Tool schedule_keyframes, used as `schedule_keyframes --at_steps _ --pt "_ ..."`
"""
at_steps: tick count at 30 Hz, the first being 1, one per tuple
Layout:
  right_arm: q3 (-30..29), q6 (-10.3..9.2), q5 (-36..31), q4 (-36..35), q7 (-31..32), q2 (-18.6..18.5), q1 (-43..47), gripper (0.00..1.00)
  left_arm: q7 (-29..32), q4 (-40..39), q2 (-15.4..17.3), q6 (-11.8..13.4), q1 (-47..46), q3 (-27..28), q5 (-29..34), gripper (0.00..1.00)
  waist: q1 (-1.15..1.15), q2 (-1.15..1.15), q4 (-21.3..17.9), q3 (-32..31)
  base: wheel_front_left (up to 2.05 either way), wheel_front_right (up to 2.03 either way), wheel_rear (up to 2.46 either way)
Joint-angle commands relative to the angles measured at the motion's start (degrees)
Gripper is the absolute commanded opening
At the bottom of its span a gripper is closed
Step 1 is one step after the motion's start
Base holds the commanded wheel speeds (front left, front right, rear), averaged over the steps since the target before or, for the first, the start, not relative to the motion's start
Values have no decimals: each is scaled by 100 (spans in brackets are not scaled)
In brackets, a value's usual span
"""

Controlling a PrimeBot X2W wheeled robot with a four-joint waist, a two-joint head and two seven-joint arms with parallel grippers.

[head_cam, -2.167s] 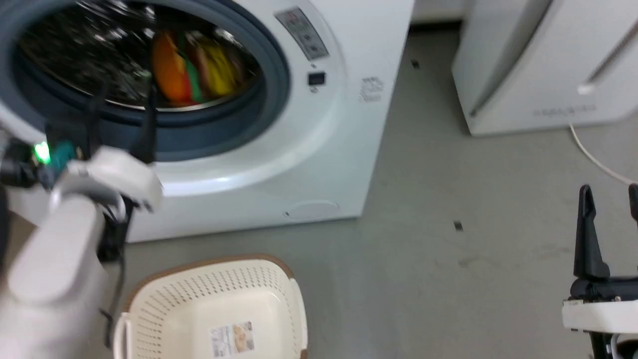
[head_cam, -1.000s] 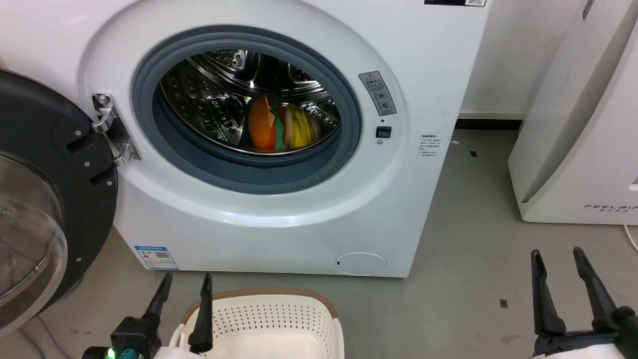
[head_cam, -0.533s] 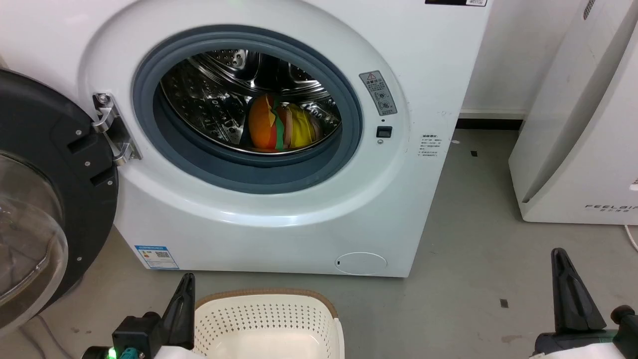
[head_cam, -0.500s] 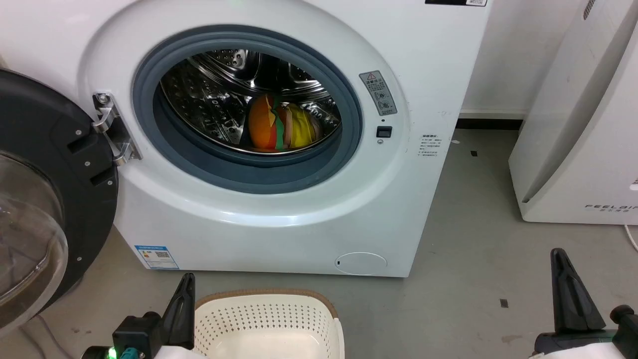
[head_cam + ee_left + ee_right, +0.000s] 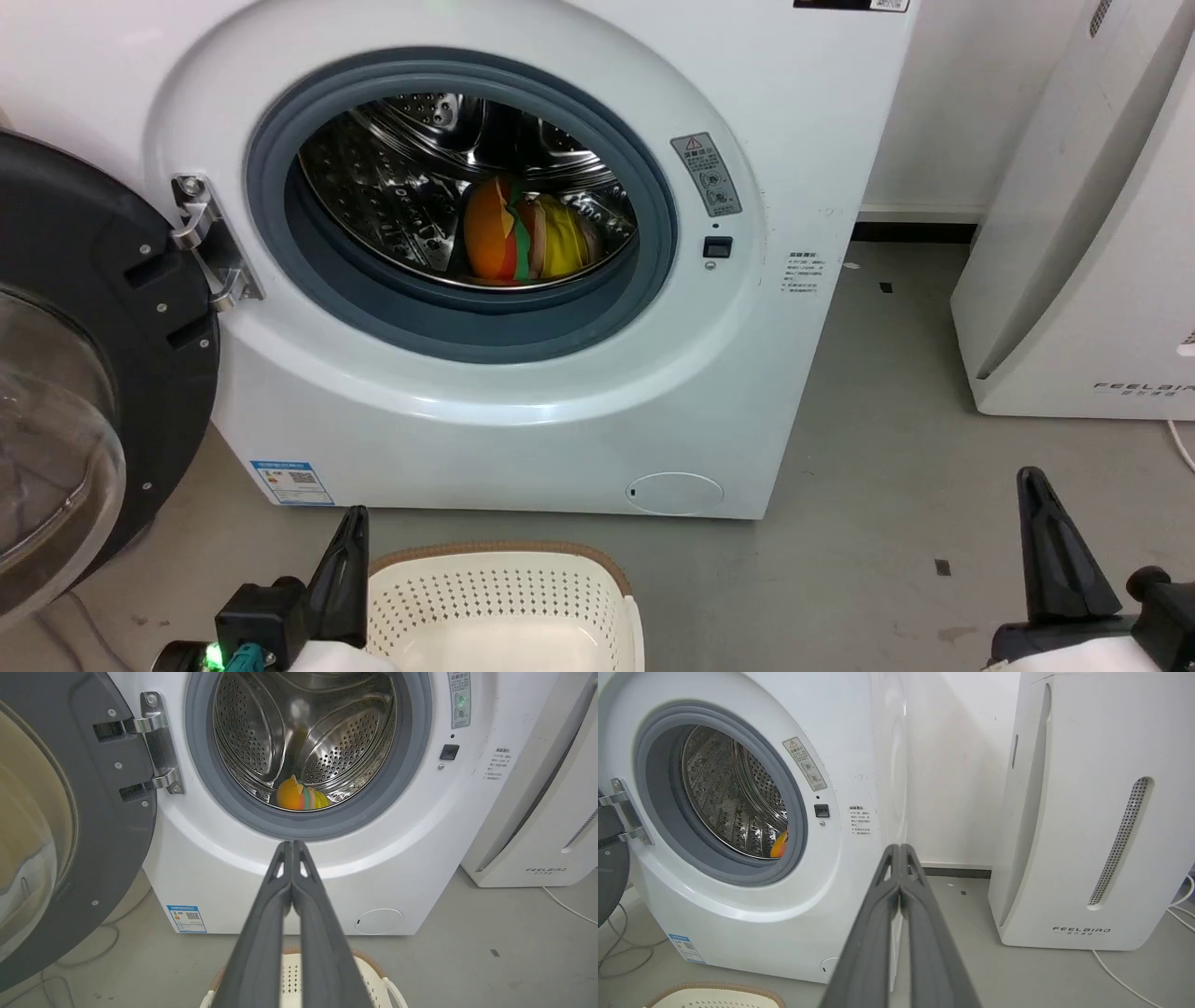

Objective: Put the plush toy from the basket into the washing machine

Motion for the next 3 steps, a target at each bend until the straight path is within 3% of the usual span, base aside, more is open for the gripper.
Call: schedule_keyframes --at_steps 1,3 --pt "26 -1 -37 22 39 0 -81 0 30 -39 -45 -21 -35 40 83 0 0 0 -3 0 0 0 0" --pt "38 -1 -47 26 63 0 -90 0 54 -50 -64 -32 -39 60 113 0 0 0 -7 -1 0 0 0"
